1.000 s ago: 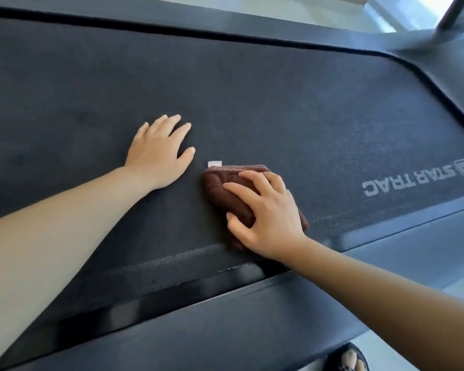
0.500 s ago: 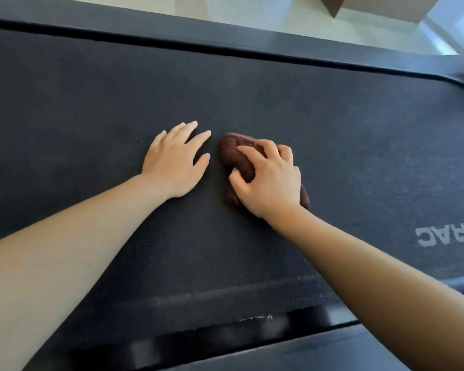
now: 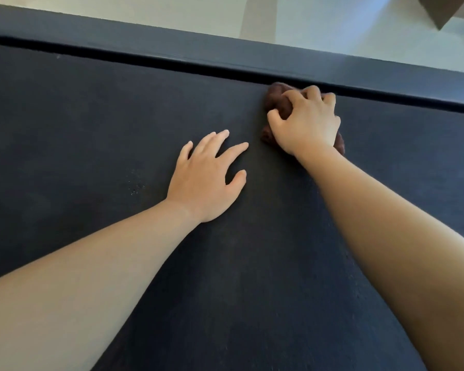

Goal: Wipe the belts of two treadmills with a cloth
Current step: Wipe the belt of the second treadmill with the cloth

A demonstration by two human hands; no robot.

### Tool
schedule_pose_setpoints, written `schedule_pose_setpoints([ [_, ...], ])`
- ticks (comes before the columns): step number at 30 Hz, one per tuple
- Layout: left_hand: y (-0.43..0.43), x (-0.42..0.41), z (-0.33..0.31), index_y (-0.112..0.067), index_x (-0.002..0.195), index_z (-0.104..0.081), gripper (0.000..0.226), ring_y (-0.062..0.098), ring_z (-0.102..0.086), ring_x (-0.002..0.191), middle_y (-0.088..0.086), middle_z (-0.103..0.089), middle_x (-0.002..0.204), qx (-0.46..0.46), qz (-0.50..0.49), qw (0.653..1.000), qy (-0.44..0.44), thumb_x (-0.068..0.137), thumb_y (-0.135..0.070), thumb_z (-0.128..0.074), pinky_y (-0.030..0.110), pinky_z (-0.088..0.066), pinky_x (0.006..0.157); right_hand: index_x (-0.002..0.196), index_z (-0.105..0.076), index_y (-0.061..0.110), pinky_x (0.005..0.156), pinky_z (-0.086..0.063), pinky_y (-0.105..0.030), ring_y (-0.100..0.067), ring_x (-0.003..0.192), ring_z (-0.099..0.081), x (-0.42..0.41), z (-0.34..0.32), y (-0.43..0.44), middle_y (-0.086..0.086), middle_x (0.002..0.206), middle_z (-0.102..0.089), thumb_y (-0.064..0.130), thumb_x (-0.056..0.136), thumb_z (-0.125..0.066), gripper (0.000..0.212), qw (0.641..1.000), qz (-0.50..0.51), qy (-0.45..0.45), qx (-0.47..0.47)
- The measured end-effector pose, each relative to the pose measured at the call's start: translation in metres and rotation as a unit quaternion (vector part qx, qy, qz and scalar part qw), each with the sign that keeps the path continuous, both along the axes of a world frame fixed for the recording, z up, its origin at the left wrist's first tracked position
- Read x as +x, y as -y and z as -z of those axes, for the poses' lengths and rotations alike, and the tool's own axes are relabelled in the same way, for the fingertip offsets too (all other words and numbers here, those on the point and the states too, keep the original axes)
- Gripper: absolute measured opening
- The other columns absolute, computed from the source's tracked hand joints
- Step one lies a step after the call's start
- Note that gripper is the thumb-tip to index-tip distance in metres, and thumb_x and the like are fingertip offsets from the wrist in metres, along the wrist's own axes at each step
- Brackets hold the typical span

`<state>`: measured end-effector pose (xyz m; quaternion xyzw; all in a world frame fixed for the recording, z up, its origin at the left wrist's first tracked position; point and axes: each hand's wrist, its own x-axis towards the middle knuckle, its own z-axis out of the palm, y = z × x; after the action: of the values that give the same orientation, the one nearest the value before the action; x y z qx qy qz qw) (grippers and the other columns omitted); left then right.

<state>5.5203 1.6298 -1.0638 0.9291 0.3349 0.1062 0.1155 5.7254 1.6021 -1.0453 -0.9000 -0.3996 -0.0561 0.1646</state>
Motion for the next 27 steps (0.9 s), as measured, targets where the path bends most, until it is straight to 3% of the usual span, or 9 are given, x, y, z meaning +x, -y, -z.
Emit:
schedule_pose_setpoints([
  [6, -0.001, 0.000, 0.000, -0.042, 0.140, -0.031, 0.051, 0.012, -0.010, 0.143, -0.006, -0.020, 0.155, -0.005, 0.003, 1.000, 0.001, 0.090, -0.049, -0.034, 0.042, -0.006, 0.115, 0.124, -0.053, 0.028, 0.084, -0.036, -0.047, -0.034, 0.118, -0.035, 0.025, -0.005, -0.027, -0.007, 0.127, -0.045, 0.053, 0.081, -0.039, 0.051, 1.000, -0.008, -0.006, -0.010],
  [12, -0.001, 0.002, 0.002, -0.041, 0.140, -0.033, 0.050, 0.011, -0.009, 0.143, -0.005, -0.020, 0.155, -0.006, -0.001, 1.000, 0.007, 0.091, -0.048, -0.036, 0.045, -0.005, 0.115, 0.126, -0.051, 0.030, 0.085, -0.040, -0.045, -0.032, 0.119, -0.034, 0.000, -0.008, 0.008, -0.004, 0.131, -0.044, 0.051, 0.085, -0.042, 0.047, 0.998, -0.041, -0.001, -0.037],
  [23, -0.018, -0.081, -0.001, -0.033, 0.142, -0.035, 0.048, 0.019, -0.015, 0.144, 0.001, -0.023, 0.155, -0.021, 0.117, 0.993, 0.015, 0.095, -0.041, -0.036, 0.039, -0.009, 0.115, 0.123, -0.055, 0.033, 0.086, -0.043, -0.045, -0.026, 0.119, -0.034, -0.157, -0.007, 0.107, 0.005, 0.130, -0.046, 0.050, 0.084, -0.048, 0.043, 1.000, -0.010, 0.009, -0.026],
  [27, -0.036, -0.116, -0.002, -0.032, 0.142, -0.037, 0.048, 0.020, -0.016, 0.143, 0.003, -0.024, 0.155, -0.018, 0.118, 0.993, 0.012, 0.095, -0.040, -0.037, 0.041, -0.011, 0.114, 0.122, -0.058, 0.032, 0.084, -0.045, -0.047, -0.028, 0.118, -0.037, -0.224, -0.010, 0.134, 0.005, 0.129, -0.049, 0.050, 0.080, -0.049, 0.047, 1.000, -0.017, -0.002, -0.019],
])
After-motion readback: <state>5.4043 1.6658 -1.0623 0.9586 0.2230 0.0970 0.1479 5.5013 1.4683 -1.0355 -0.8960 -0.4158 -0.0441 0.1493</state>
